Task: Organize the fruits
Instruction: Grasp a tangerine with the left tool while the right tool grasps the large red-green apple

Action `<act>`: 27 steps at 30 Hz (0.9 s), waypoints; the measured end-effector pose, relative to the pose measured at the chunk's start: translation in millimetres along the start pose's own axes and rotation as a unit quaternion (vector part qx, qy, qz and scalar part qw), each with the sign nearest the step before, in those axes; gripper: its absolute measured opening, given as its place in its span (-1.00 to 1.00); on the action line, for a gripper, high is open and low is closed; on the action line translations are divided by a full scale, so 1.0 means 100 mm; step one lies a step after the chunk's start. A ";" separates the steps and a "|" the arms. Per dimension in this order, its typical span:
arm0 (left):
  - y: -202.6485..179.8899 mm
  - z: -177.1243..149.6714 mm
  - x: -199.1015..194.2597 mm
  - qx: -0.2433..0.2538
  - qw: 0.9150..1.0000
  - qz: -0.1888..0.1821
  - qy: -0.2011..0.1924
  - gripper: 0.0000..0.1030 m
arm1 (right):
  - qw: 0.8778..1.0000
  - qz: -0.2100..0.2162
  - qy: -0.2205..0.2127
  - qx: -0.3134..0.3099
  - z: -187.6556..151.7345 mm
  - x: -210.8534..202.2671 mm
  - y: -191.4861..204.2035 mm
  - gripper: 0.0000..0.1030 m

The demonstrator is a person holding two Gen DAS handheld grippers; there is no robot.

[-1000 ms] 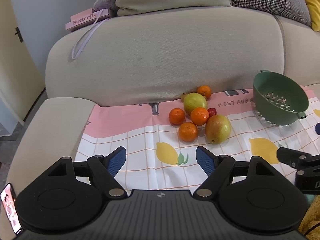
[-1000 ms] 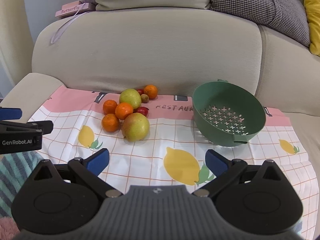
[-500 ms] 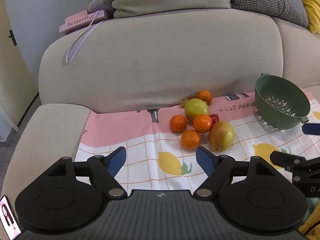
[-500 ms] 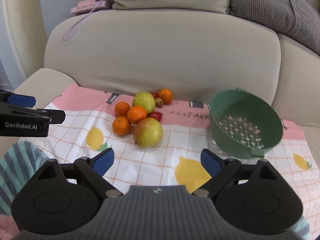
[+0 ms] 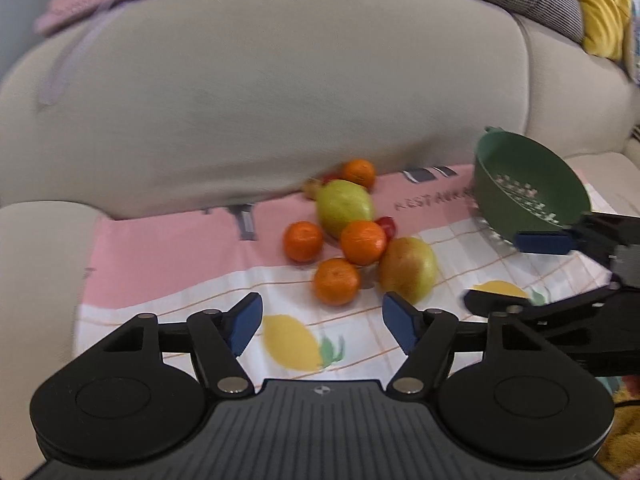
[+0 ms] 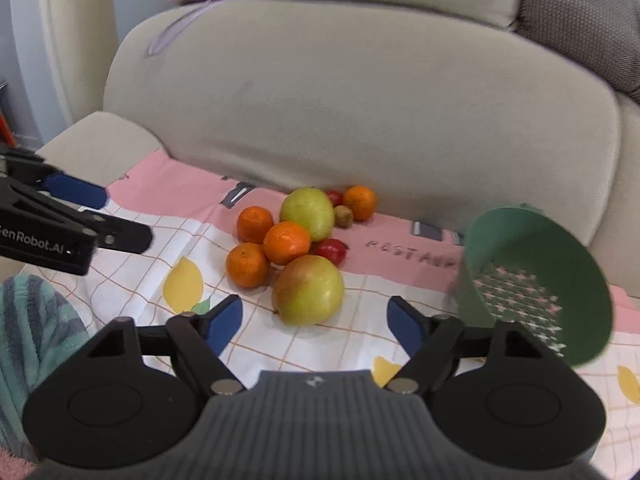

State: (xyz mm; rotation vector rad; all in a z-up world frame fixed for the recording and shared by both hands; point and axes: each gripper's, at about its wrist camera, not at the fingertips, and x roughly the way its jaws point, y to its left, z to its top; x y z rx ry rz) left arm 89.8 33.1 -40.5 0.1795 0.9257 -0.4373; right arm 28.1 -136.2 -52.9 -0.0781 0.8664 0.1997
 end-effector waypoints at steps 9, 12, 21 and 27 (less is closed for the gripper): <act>0.17 0.16 0.73 -0.021 0.996 -0.044 0.075 0.57 | 0.998 0.004 0.044 -0.036 0.06 0.65 -0.01 0.47; 0.20 0.15 0.94 -0.035 0.994 -0.040 0.093 0.57 | 0.997 0.003 0.052 -0.057 0.04 0.81 0.02 0.50; 0.19 0.15 1.25 -0.047 0.992 -0.047 0.105 0.56 | 0.994 0.008 0.058 -0.092 0.02 1.10 0.08 0.56; 0.20 0.15 1.36 -0.057 0.991 -0.056 0.110 0.40 | 0.992 0.017 0.058 -0.108 0.03 1.19 0.10 0.53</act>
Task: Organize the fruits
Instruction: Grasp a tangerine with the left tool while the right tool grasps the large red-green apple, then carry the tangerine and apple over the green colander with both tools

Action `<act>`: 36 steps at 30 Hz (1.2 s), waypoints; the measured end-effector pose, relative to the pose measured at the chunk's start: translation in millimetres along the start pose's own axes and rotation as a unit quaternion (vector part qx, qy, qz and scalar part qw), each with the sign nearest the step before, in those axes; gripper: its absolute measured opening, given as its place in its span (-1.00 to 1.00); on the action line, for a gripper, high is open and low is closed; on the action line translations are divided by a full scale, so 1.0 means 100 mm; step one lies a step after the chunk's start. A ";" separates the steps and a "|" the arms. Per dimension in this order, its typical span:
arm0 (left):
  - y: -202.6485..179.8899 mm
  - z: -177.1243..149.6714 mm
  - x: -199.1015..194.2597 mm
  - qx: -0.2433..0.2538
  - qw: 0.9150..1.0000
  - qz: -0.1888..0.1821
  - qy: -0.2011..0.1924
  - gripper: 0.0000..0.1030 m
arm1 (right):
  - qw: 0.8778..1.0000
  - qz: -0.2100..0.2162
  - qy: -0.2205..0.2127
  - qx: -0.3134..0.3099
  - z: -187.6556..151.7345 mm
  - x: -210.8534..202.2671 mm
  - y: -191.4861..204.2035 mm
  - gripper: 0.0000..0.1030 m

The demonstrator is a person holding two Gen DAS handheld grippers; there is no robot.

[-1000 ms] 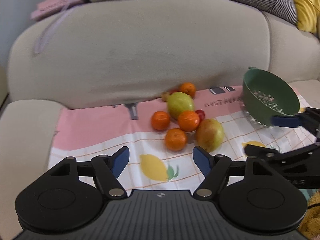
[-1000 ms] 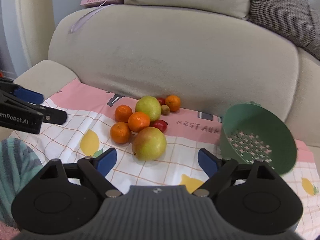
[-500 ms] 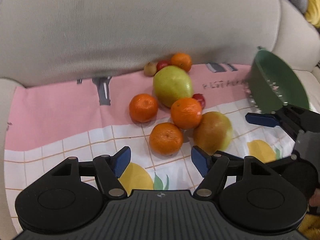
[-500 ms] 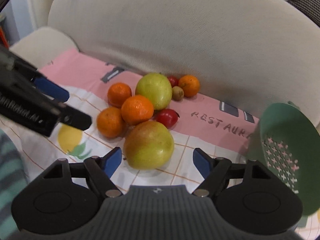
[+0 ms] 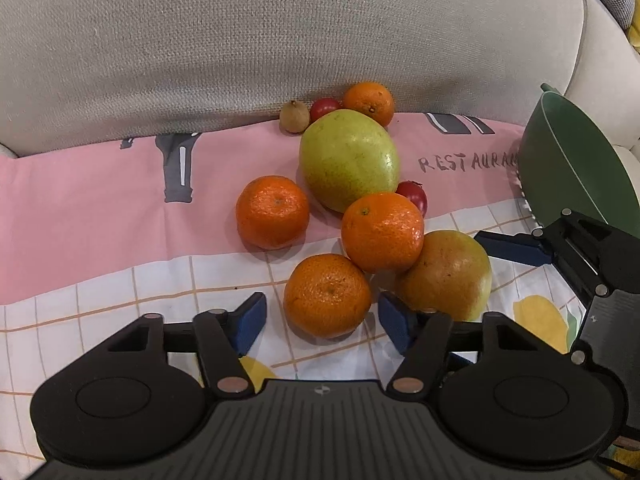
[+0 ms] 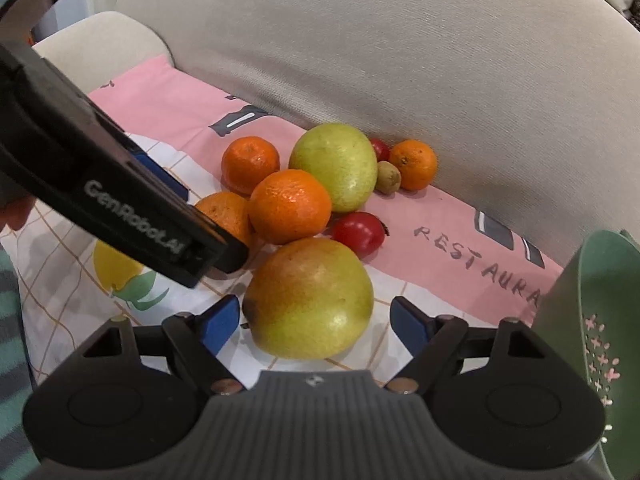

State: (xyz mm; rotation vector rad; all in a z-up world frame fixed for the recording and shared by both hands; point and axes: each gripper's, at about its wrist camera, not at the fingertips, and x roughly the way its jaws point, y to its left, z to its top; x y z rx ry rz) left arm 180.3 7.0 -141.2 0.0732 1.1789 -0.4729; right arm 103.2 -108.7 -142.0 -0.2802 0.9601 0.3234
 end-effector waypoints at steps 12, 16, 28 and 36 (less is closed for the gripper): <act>-0.03 0.00 0.08 -0.009 1.000 -0.005 0.001 0.08 | 1.000 0.007 0.007 0.003 0.02 0.08 0.02 0.34; -0.05 0.01 0.06 -0.011 1.000 0.002 0.000 0.05 | 1.000 0.007 0.009 0.009 0.03 0.06 0.02 0.34; -0.05 -0.09 -0.14 -0.030 0.999 0.018 -0.010 0.04 | 1.000 -0.010 0.007 0.020 -0.03 -0.13 -0.03 0.34; -0.30 -0.14 -0.53 -0.016 0.999 0.018 -0.035 0.04 | 0.998 -0.022 -0.021 0.052 -0.11 -0.53 -0.14 0.33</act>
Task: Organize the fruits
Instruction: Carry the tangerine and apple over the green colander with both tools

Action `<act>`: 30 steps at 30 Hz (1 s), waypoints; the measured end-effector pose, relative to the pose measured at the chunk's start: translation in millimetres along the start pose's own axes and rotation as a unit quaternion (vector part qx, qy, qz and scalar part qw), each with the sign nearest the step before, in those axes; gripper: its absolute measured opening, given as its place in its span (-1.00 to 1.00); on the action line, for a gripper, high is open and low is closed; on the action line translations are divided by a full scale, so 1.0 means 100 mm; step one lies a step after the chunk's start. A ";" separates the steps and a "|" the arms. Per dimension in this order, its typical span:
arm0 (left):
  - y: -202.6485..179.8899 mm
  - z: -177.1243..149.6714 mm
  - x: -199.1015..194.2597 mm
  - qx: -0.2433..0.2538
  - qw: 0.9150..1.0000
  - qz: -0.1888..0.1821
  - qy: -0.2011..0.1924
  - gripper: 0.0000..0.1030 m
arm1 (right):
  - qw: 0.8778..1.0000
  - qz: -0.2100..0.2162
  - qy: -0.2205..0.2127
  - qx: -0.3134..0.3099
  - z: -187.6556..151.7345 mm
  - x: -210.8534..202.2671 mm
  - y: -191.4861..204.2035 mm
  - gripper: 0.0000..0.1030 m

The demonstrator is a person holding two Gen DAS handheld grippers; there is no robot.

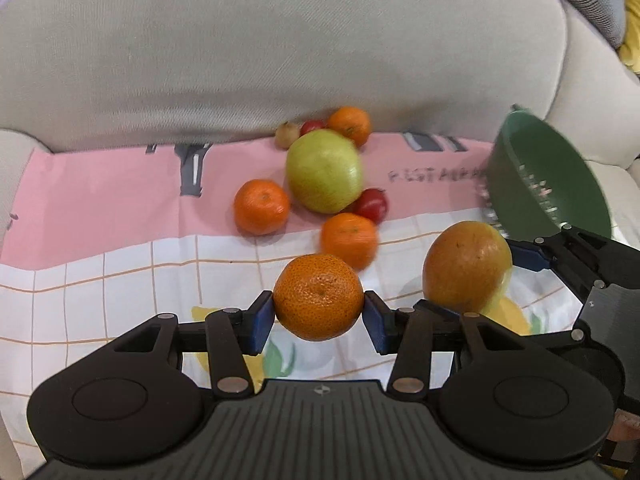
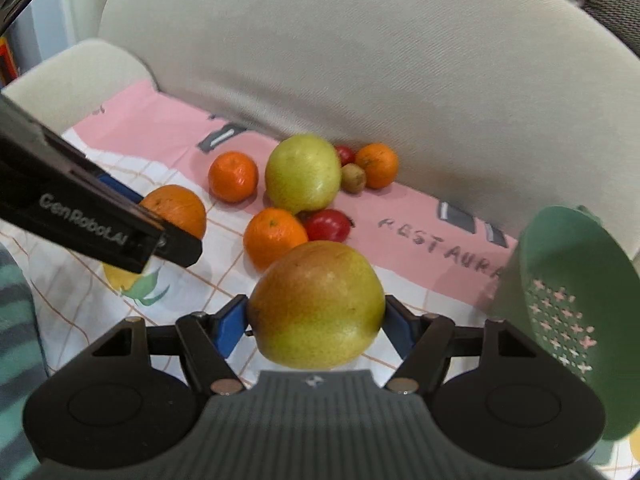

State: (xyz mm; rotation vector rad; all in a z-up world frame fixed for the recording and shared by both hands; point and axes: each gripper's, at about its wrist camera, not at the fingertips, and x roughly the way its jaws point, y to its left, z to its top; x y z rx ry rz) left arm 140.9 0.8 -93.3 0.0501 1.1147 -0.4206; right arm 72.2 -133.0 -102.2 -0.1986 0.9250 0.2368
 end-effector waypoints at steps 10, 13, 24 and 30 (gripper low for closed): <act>-0.56 0.12 -0.39 0.043 0.998 0.001 -0.036 0.04 | 0.998 -0.027 -0.052 0.035 -0.06 -0.65 -0.44 0.34; -0.78 0.19 -0.45 0.063 0.997 -0.007 -0.046 0.04 | 0.996 -0.038 -0.064 0.042 -0.10 -0.83 -0.64 0.34; -1.58 0.70 -0.27 0.108 0.990 -0.083 -0.041 0.04 | 0.996 -0.058 -0.050 0.050 -0.19 -0.97 -1.49 0.34; -1.88 0.89 0.17 0.137 0.986 -0.097 0.000 0.04 | 0.998 -0.036 -0.006 0.055 -0.20 -0.68 -1.89 0.34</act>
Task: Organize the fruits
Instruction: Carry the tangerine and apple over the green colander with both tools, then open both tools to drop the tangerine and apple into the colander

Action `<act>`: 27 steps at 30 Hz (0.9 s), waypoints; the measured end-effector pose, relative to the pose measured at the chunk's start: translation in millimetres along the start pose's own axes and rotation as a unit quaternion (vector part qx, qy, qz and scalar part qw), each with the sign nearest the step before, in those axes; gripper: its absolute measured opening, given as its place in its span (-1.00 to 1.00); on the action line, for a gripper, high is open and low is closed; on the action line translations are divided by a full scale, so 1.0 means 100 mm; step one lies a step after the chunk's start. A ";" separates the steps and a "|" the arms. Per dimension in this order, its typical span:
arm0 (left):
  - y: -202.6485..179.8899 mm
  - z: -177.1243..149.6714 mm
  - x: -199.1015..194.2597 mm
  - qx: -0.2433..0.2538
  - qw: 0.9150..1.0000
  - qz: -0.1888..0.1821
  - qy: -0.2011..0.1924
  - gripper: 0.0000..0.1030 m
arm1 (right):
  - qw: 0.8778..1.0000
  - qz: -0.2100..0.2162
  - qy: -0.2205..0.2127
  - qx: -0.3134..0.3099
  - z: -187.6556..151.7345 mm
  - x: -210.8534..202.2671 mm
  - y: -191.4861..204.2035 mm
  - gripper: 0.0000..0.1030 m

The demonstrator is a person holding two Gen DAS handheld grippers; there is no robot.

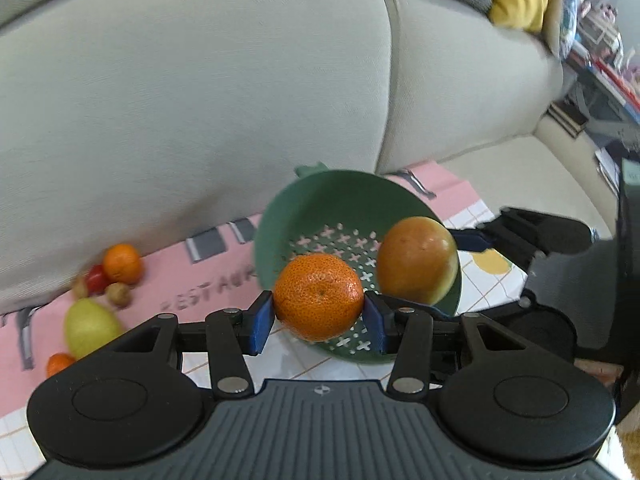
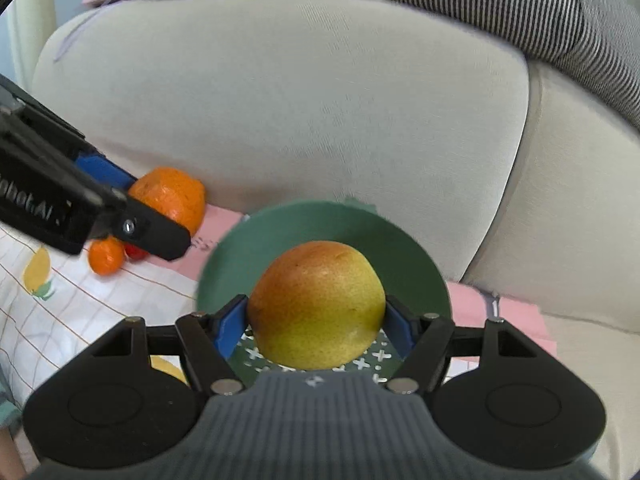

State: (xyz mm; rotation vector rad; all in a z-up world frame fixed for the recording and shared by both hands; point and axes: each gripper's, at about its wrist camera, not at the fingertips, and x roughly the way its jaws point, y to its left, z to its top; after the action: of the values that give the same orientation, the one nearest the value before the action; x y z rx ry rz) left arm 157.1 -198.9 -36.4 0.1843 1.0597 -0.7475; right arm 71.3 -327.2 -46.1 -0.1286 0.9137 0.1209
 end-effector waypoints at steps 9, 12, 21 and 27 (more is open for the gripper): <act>-0.07 0.17 0.48 0.009 0.999 -0.021 0.046 0.05 | 0.995 0.040 0.069 -0.051 0.02 0.51 -0.17 0.34; -0.08 0.19 0.61 0.014 0.998 -0.025 0.062 0.05 | 0.993 0.051 0.086 -0.064 0.01 0.63 -0.17 0.34; -0.04 0.24 0.88 0.010 0.992 -0.021 0.125 0.05 | 0.983 0.087 0.132 -0.094 0.09 0.88 -0.15 0.34; -0.03 0.26 1.04 0.002 0.985 -0.006 0.170 0.05 | 0.980 0.093 0.156 -0.080 0.06 1.00 -0.20 0.34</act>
State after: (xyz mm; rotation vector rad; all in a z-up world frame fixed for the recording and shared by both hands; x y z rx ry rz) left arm 202.7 -262.0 -110.8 0.3176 1.3841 -0.7445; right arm 139.9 -340.5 -120.6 -0.2152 1.2292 0.3556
